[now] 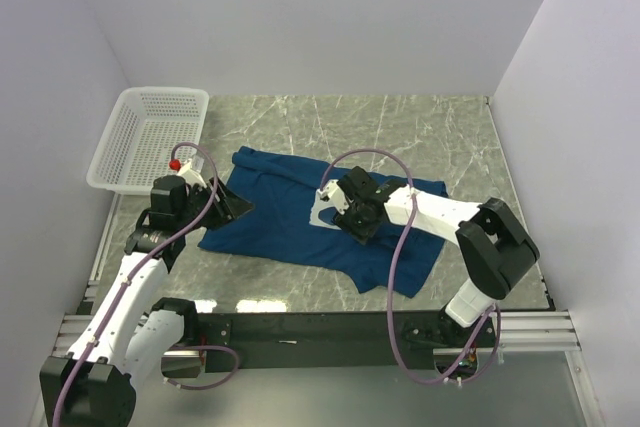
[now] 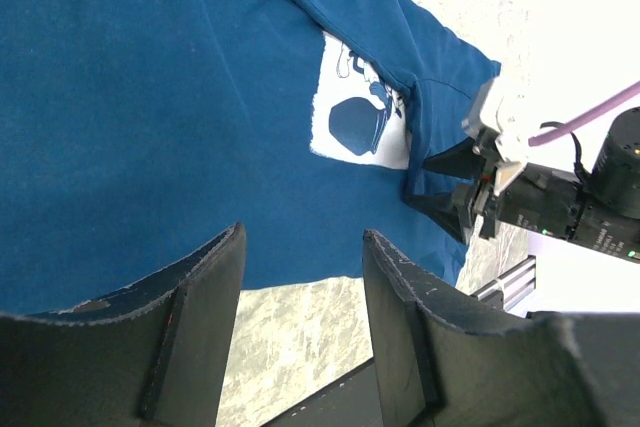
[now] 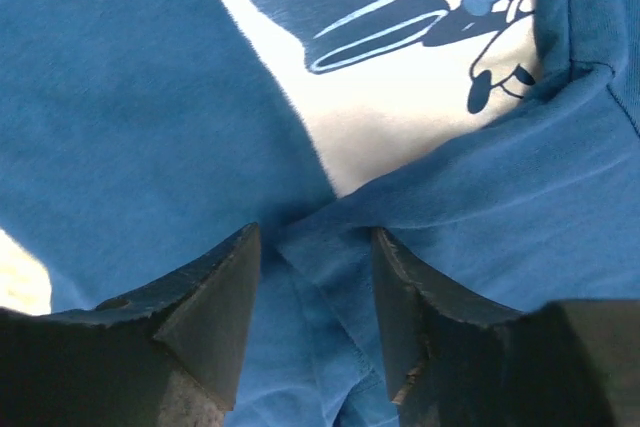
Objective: Fold and stack the t-shirts
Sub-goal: Fold the tshirt
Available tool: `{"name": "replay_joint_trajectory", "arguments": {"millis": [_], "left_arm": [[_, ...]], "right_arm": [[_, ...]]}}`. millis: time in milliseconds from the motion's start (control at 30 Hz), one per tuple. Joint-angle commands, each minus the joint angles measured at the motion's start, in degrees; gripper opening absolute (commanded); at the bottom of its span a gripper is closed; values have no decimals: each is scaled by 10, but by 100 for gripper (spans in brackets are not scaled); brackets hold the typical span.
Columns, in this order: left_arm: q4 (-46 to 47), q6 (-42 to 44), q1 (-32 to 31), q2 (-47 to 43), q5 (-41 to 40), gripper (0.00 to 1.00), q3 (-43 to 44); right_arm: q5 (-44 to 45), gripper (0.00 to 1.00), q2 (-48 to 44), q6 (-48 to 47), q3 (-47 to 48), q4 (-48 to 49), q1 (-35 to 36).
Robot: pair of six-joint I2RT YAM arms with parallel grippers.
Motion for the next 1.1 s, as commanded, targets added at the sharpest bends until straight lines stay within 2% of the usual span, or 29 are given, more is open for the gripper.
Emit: {"name": "replay_joint_trajectory", "arguments": {"millis": [0,133,433,600,733,867,1067], "left_arm": [[4,4,-1,-8,2,56,5],[3,4,-1,-8,3,56,6],[4,6,-1,-5,7,56,7],[3,6,-1,-5,8,56,8],[4,6,-1,-4,8,56,8],[4,7,-1,-2,8,56,8],[3,7,-1,-2,8,56,7]], "right_arm": [[26,52,13,14,22,17,4],[31,37,9,10,24,15,5],[35,27,-47,-7,20,0,4],[-9,20,-54,-21,24,-19,5],[-88,11,-45,-25,38,-36,6],[-136,10,-25,-24,55,-47,6],[-157,13,11,-16,79,-49,6]]}}
